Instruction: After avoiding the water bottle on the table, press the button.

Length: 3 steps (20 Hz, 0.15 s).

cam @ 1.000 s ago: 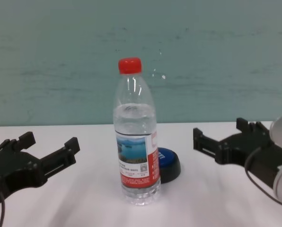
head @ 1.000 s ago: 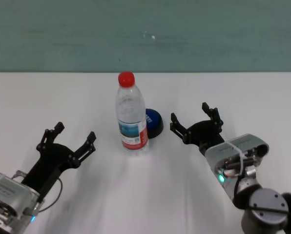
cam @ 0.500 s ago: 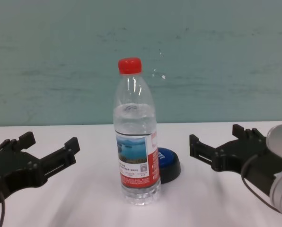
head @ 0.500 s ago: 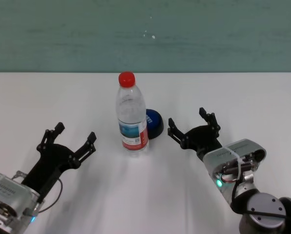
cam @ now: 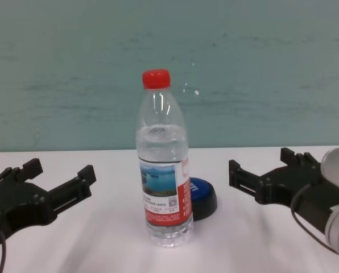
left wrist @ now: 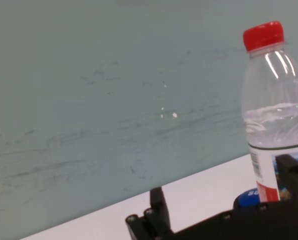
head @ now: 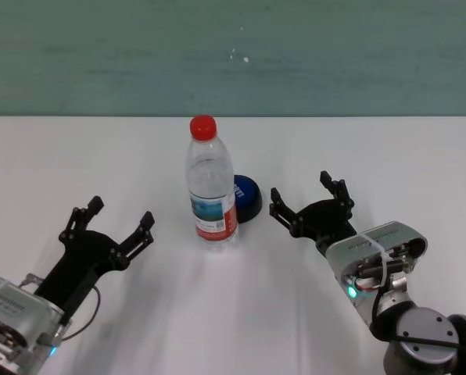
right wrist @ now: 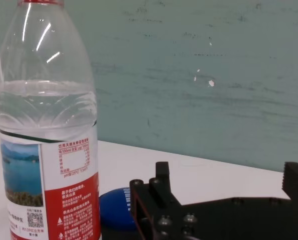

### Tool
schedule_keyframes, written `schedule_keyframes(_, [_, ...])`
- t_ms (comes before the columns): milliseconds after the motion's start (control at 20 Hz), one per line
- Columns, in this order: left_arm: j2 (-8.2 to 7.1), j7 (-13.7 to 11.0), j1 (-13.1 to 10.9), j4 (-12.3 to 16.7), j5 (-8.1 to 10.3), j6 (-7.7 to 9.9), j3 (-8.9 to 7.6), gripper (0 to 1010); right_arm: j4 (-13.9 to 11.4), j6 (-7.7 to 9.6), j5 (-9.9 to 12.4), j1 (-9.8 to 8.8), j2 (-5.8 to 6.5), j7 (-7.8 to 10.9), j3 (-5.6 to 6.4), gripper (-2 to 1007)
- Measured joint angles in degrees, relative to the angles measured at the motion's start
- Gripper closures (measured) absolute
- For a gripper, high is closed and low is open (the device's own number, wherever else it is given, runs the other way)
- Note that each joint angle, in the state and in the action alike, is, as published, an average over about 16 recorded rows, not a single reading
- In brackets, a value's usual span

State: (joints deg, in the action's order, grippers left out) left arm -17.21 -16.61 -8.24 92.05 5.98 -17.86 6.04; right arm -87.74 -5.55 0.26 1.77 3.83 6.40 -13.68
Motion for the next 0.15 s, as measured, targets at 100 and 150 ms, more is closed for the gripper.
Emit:
schedule_keyframes(100, [0.00,0.00,0.00,0.00,0.00,0.00,0.00,0,-0.01,0.01,0.00,0.01,0.01,-0.02,0.00,1])
schedule_keyframes(150, [0.00,0.00,0.00,0.00,0.00,0.00,0.00,0,-0.02,0.01,0.00,0.01,0.01,-0.02,0.00,1])
